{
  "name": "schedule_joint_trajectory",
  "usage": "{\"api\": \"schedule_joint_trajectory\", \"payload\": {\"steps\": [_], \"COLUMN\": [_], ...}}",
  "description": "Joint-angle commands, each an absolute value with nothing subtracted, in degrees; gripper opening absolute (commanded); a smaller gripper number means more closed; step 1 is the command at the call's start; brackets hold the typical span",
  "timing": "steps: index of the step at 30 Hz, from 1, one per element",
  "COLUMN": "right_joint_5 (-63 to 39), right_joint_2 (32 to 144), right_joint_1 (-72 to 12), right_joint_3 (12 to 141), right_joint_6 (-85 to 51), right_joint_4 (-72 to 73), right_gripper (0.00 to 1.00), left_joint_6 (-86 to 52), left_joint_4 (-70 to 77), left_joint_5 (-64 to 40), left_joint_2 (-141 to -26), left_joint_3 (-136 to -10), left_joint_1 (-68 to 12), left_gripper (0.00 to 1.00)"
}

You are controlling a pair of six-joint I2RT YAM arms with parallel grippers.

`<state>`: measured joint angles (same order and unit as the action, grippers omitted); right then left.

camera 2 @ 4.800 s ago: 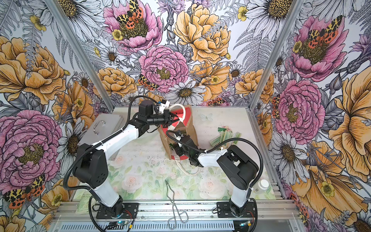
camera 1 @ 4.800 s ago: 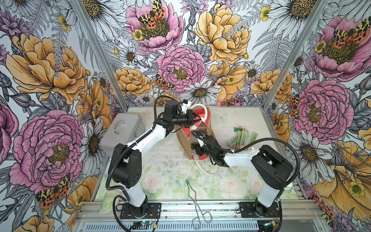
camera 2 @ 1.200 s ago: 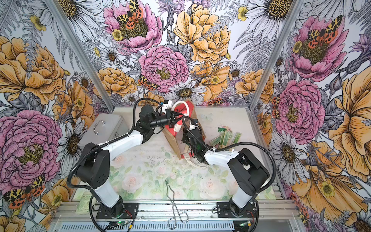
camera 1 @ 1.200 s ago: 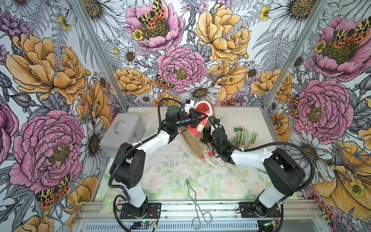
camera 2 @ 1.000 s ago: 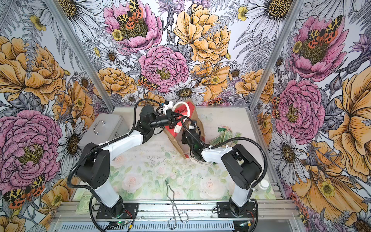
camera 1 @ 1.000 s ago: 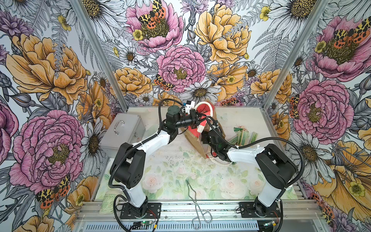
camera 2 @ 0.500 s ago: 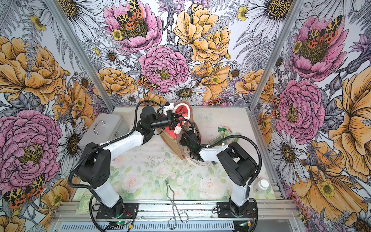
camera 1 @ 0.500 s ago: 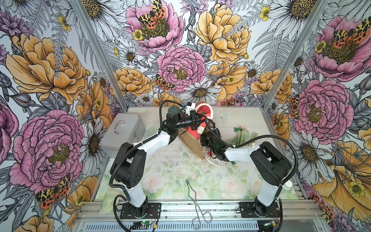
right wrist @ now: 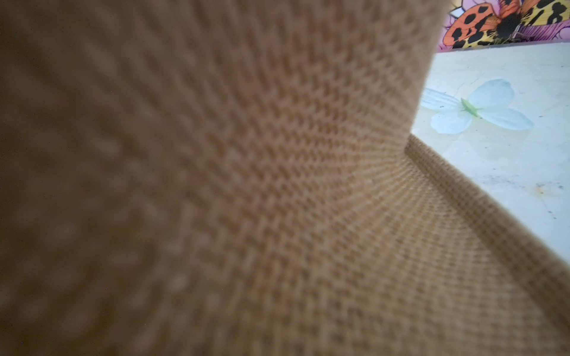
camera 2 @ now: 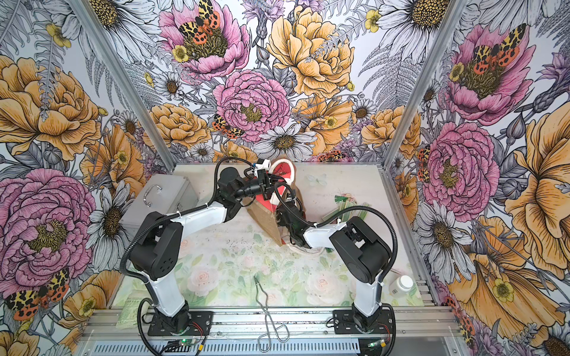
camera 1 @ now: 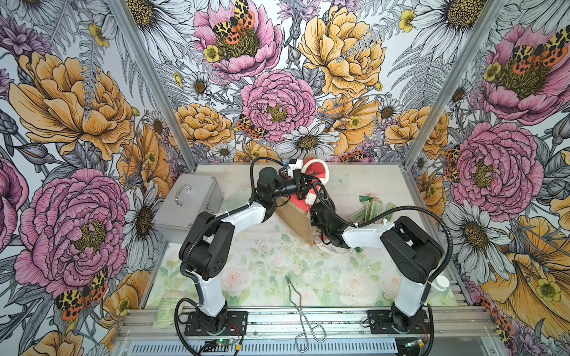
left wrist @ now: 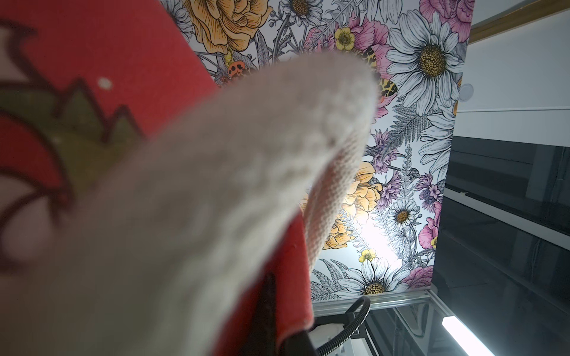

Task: Take out the folding fans from the tote bags
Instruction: Pick up the folding fan from the canvas bag.

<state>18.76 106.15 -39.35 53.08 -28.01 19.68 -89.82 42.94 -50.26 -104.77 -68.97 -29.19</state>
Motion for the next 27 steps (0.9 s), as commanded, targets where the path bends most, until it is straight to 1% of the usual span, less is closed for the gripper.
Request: {"api": "schedule_joint_trajectory", "payload": {"steps": [1, 3, 4, 7, 9, 11, 15, 21, 24, 27], "right_joint_5": [18.8, 19.5, 19.6, 19.2, 18.6, 17.7, 14.7, 10.5, 7.0, 4.0], "right_joint_2": [109.2, 109.2, 109.2, 108.0, 106.7, 104.7, 100.0, 92.4, 88.0, 83.2], "right_joint_1": [-40.5, -40.6, -40.6, -40.6, -40.6, -40.6, -40.4, -40.3, -40.2, -40.1], "right_joint_3": [54.3, 54.0, 53.8, 52.6, 51.7, 49.8, 44.7, 39.2, 37.2, 35.8], "right_joint_6": [-24.5, -24.5, -24.5, -24.5, -24.5, -24.5, -24.3, -24.3, -24.3, -24.7], "right_joint_4": [12.9, 12.6, 12.9, 13.8, 14.9, 17.6, 24.8, 32.4, 33.2, 30.5], "right_gripper": [0.60, 0.57, 0.53, 0.31, 0.22, 0.16, 0.09, 0.07, 0.06, 0.06], "left_joint_6": [-87.3, -87.0, -87.1, -87.0, -87.0, -87.0, -86.9, -87.0, -87.4, -87.5], "left_joint_4": [45.8, 45.5, 45.5, 45.4, 45.4, 45.4, 45.4, 46.0, 46.8, 47.1], "left_joint_5": [-54.5, -54.7, -54.8, -54.6, -54.4, -54.4, -54.2, -53.7, -53.5, -53.5], "left_joint_2": [-99.0, -98.4, -98.2, -98.0, -98.0, -98.0, -97.8, -97.6, -97.6, -97.5], "left_joint_3": [-70.9, -71.1, -71.1, -70.8, -70.5, -70.2, -69.6, -68.0, -67.0, -66.2], "left_joint_1": [-31.2, -31.0, -30.9, -30.6, -30.3, -30.1, -29.4, -27.7, -26.8, -25.7], "left_gripper": [0.00, 0.00, 0.00, 0.00, 0.00, 0.00, 0.00, 0.00, 0.00, 0.00]}}
